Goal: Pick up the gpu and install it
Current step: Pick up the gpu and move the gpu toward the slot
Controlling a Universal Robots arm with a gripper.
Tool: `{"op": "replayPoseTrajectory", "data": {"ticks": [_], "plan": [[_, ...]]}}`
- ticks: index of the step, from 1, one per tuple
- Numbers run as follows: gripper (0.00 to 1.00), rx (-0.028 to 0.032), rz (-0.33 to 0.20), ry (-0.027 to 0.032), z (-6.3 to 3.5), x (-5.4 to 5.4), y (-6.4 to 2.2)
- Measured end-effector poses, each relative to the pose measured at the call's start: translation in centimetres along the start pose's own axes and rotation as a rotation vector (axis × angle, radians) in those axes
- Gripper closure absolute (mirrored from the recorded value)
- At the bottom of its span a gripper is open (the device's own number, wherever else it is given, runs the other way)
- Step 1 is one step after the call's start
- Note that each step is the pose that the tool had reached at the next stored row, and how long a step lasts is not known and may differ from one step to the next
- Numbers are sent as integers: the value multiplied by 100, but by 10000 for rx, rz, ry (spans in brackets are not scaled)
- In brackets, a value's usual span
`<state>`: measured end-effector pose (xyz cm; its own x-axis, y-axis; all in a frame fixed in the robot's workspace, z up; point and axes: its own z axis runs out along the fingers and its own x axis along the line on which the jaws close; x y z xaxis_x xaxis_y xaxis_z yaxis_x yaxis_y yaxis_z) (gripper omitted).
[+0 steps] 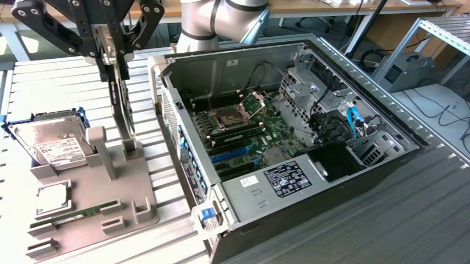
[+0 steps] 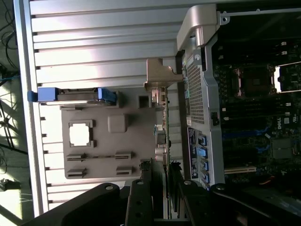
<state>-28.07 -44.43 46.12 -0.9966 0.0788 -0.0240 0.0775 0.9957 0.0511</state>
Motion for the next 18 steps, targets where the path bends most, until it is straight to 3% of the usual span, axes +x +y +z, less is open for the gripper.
{"op": "replayPoseTrajectory", "data": {"ticks": [18], "plan": [[73,18,-1,-1,12,-50,3]]}}
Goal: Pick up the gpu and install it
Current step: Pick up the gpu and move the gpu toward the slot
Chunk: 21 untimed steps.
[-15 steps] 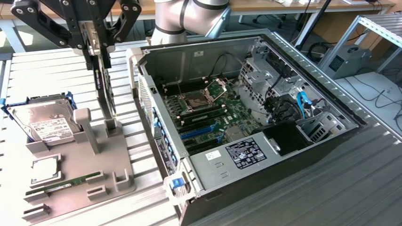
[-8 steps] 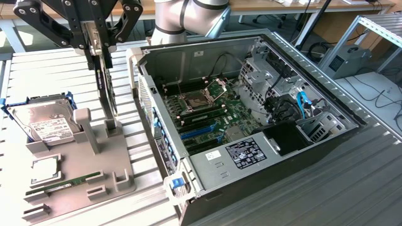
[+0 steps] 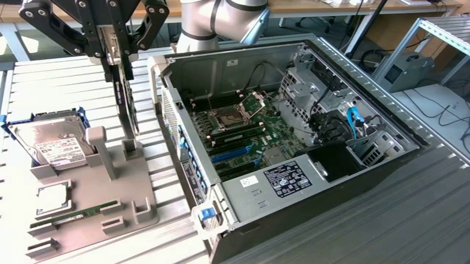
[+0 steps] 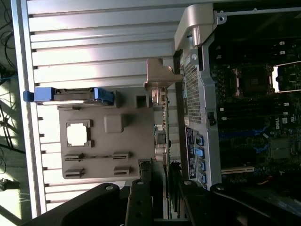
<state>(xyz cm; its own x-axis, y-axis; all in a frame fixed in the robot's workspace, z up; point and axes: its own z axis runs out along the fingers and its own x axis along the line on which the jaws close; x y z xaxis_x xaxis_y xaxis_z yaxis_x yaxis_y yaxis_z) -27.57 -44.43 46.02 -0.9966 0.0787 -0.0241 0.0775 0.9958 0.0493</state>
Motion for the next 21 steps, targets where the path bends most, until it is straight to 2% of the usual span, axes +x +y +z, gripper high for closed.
{"op": "replayPoseTrajectory", "data": {"ticks": [21], "plan": [[73,25,-1,-2,27,-51,3]]}}
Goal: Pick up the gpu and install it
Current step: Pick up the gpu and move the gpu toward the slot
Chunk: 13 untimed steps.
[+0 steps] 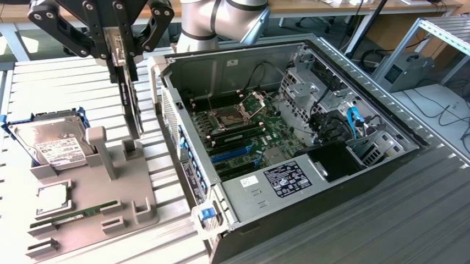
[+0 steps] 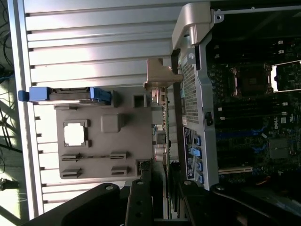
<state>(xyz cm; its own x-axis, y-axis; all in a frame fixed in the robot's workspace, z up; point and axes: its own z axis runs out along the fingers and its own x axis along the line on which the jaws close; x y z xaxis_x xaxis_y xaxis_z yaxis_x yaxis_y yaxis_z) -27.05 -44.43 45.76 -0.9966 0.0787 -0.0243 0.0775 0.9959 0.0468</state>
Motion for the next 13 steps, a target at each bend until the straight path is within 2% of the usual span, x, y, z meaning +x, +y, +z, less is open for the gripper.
{"op": "replayPoseTrajectory", "data": {"ticks": [13], "plan": [[73,13,-1,-1,17,-31,2]]}}
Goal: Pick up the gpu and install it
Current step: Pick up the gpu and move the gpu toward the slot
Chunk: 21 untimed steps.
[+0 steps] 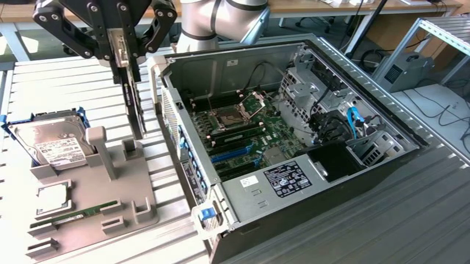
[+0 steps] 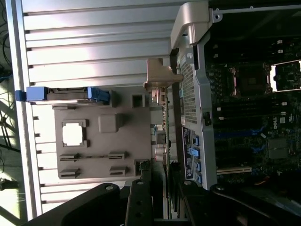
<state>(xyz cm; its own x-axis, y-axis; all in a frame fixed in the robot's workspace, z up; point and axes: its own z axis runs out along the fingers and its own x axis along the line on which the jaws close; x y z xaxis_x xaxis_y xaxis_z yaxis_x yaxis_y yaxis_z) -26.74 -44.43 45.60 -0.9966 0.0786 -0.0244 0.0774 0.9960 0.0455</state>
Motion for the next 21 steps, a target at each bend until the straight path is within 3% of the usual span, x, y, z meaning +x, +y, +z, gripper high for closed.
{"op": "replayPoseTrajectory", "data": {"ticks": [14,21], "plan": [[73,19,-1,-1,30,-54,3],[73,50,-1,-4,77,-293,20]]}}
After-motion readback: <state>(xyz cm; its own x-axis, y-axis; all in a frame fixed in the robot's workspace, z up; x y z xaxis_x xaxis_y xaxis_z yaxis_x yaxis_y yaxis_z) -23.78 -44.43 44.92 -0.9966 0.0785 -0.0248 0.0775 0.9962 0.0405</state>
